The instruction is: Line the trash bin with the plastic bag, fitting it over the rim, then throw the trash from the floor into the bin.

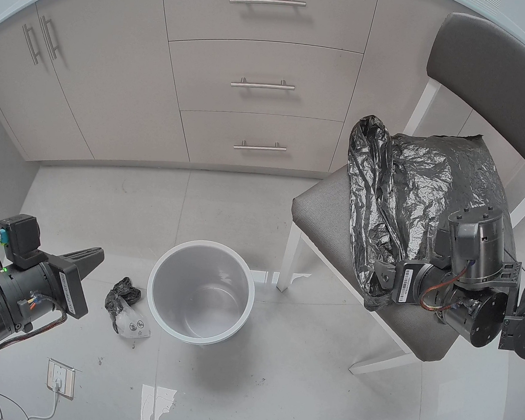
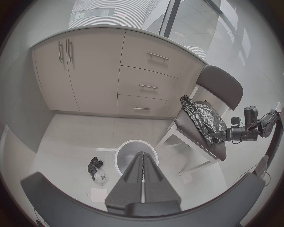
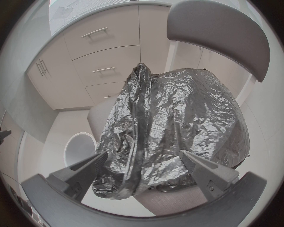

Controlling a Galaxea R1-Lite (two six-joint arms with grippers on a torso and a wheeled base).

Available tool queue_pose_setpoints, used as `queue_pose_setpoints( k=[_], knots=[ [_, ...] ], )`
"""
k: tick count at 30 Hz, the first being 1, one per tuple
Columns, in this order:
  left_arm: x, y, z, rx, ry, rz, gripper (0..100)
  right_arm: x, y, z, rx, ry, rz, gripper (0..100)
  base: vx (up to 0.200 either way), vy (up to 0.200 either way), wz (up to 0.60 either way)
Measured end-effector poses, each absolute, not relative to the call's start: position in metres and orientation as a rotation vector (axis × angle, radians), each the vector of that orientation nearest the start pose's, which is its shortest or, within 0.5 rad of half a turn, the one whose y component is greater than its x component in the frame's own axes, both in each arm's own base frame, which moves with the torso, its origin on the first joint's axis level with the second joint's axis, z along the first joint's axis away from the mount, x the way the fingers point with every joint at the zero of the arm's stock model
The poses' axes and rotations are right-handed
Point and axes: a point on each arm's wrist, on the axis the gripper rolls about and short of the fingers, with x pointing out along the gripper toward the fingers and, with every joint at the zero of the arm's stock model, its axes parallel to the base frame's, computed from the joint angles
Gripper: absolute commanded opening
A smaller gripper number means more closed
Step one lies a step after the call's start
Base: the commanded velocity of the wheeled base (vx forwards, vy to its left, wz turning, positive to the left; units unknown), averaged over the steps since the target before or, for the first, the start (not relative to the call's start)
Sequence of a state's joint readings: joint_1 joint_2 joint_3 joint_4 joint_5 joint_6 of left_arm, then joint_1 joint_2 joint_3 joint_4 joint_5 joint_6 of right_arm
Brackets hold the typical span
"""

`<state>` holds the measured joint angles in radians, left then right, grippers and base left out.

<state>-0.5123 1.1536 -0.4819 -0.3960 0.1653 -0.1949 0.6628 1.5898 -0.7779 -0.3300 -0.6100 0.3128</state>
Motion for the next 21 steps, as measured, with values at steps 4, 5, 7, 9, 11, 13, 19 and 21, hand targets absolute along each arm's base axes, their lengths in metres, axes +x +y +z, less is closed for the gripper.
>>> queue_pose_setpoints(
  k=[4, 5, 7, 9, 11, 13, 19, 21],
  knots=[
    [0.1416, -0.0754, 0.1968, -0.101, 0.294, -0.318, 0, 0.2206, 0.1504, 0.178, 0.022, 0.395, -0.024, 100, 0.0, 0.0, 0.0],
    [0.1415, -0.0753, 0.1967, -0.1, 0.294, -0.318, 0, 0.2214, 0.1494, 0.178, 0.023, 0.395, -0.028, 100, 0.0, 0.0, 0.0],
    [0.1413, -0.0752, 0.1967, -0.1, 0.293, -0.318, 0, 0.2225, 0.1483, 0.1778, 0.024, 0.395, -0.033, 100, 0.0, 0.0, 0.0],
    [0.1412, -0.0751, 0.1968, -0.099, 0.293, -0.318, 0, 0.223, 0.1481, 0.1776, 0.023, 0.396, -0.034, 100, 0.0, 0.0, 0.0],
    [0.1409, -0.075, 0.1968, -0.098, 0.292, -0.318, 0, 0.2238, 0.1475, 0.1771, 0.024, 0.398, -0.038, 100, 0.0, 0.0, 0.0],
    [0.1408, -0.0749, 0.1973, -0.099, 0.29, -0.319, 0, 0.2239, 0.1474, 0.1763, 0.023, 0.4, -0.039, 100, 0.0, 0.0, 0.0],
    [0.1402, -0.0749, 0.1978, -0.101, 0.288, -0.32, 0, 0.2239, 0.147, 0.1753, 0.021, 0.404, -0.039, 100, 0.0, 0.0, 0.0],
    [0.1402, -0.0748, 0.1977, -0.102, 0.288, -0.32, 0, 0.224, 0.147, 0.1754, 0.018, 0.404, -0.038, 100, 0.0, 0.0, 0.0]
  ],
)
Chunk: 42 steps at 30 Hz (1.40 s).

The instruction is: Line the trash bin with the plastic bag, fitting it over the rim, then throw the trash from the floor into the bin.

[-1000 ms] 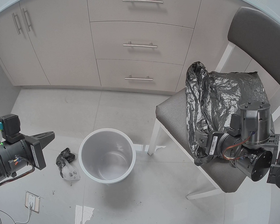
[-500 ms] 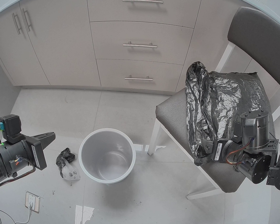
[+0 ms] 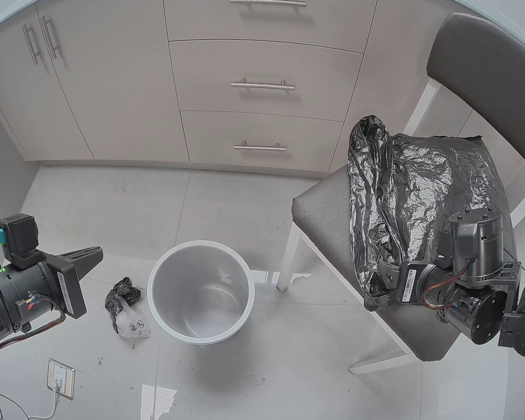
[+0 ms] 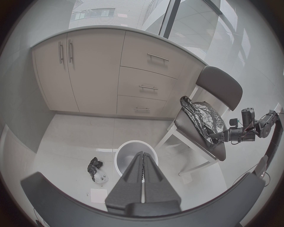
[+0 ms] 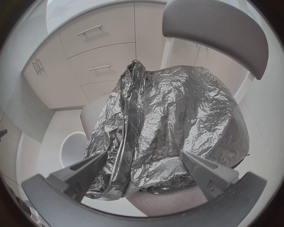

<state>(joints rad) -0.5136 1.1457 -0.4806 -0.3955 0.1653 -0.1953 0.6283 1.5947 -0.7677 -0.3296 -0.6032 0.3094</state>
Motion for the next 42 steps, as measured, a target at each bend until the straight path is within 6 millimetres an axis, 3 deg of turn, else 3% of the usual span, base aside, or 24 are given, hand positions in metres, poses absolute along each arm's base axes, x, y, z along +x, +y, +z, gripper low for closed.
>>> queue_pose_setpoints(
  k=[8, 17, 27, 36, 42],
  knots=[
    [0.14, -0.075, 0.198, -0.103, 0.285, -0.321, 0, 0.224, 0.147, 0.177, 0.013, 0.399, -0.038, 100, 0.0, 0.0, 0.0],
    [0.14, -0.074, 0.199, -0.106, 0.281, -0.32, 0, 0.211, 0.153, 0.195, 0.014, 0.349, 0.045, 100, 0.0, 0.0, 0.0],
    [0.139, -0.074, 0.199, -0.107, 0.282, -0.321, 0, 0.193, 0.159, 0.187, -0.003, 0.4, 0.225, 100, 0.0, 0.0, 0.0],
    [0.139, -0.074, 0.199, -0.107, 0.282, -0.32, 0, 0.194, 0.161, 0.183, -0.002, 0.427, 0.294, 100, 0.0, 0.0, 0.0],
    [0.139, -0.074, 0.199, -0.107, 0.282, -0.32, 0, 0.206, 0.163, 0.179, 0.013, 0.411, 0.271, 100, 0.0, 0.0, 0.0]
  ],
)
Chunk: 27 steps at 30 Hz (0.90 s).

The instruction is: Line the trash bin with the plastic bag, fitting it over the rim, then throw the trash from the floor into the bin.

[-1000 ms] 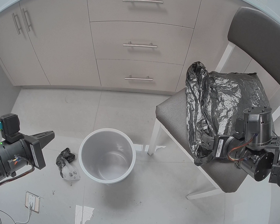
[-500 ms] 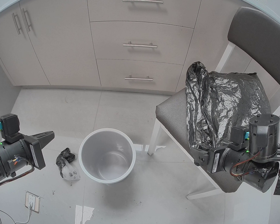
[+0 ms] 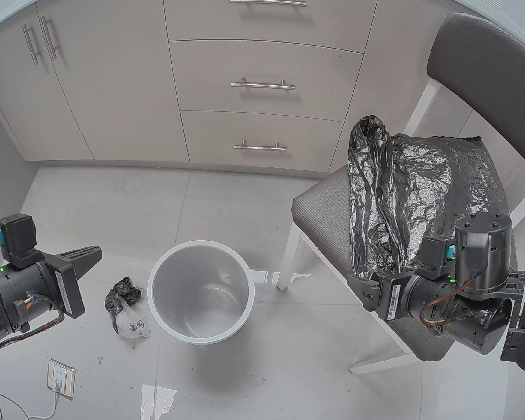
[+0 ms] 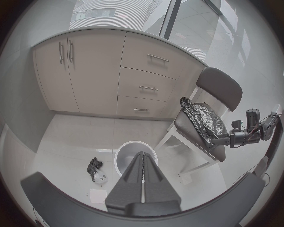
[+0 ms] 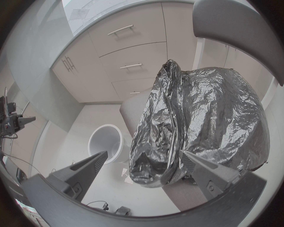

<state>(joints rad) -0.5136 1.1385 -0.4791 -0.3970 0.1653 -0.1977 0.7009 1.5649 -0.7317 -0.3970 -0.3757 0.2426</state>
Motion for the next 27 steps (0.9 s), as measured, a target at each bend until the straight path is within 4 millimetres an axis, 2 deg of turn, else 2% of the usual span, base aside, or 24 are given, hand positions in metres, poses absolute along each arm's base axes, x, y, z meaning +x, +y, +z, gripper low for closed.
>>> queue_pose_setpoints(
  k=[9, 14, 20, 27],
  knots=[
    [0.139, -0.074, 0.199, -0.107, 0.281, -0.321, 0, 0.225, 0.163, 0.172, 0.033, 0.38, 0.226, 100, 0.0, 0.0, 0.0],
    [0.139, -0.074, 0.199, -0.108, 0.28, -0.321, 0, 0.232, 0.155, 0.17, 0.037, 0.385, 0.186, 100, 0.0, 0.0, 0.0],
    [0.137, -0.075, 0.196, -0.094, 0.298, -0.333, 0, 0.232, 0.144, 0.166, 0.025, 0.409, 0.16, 100, 0.0, 0.0, 0.0],
    [0.137, -0.076, 0.199, -0.102, 0.282, -0.337, 0, 0.23, 0.139, 0.167, 0.04, 0.399, 0.142, 100, 0.0, 0.0, 0.0]
  ],
)
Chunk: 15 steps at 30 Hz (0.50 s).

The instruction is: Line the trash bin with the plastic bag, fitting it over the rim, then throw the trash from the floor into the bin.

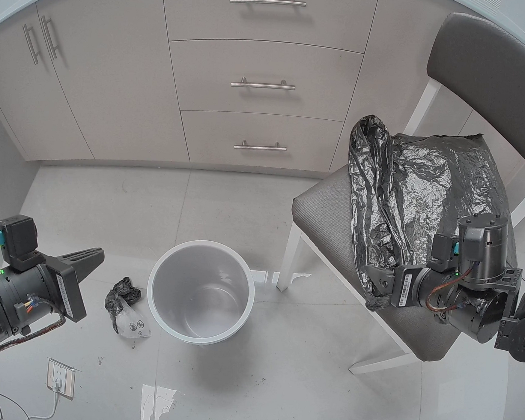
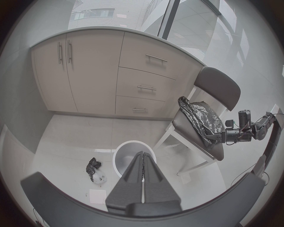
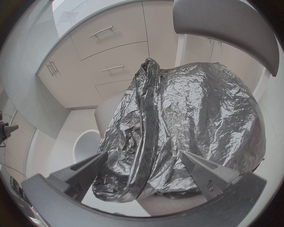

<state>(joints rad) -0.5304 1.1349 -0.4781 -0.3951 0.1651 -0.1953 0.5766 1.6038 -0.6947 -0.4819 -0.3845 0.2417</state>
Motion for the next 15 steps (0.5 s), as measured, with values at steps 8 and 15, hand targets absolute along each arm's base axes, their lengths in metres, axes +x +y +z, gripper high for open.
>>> queue_pose_setpoints(
  k=[8, 15],
  knots=[
    [0.1368, -0.0765, 0.1992, -0.102, 0.279, -0.341, 0, 0.2289, 0.1386, 0.166, 0.04, 0.399, 0.14, 100, 0.0, 0.0, 0.0],
    [0.1365, -0.0769, 0.1994, -0.102, 0.278, -0.344, 0, 0.231, 0.1374, 0.1686, 0.045, 0.383, 0.118, 100, 0.0, 0.0, 0.0]
  ],
)
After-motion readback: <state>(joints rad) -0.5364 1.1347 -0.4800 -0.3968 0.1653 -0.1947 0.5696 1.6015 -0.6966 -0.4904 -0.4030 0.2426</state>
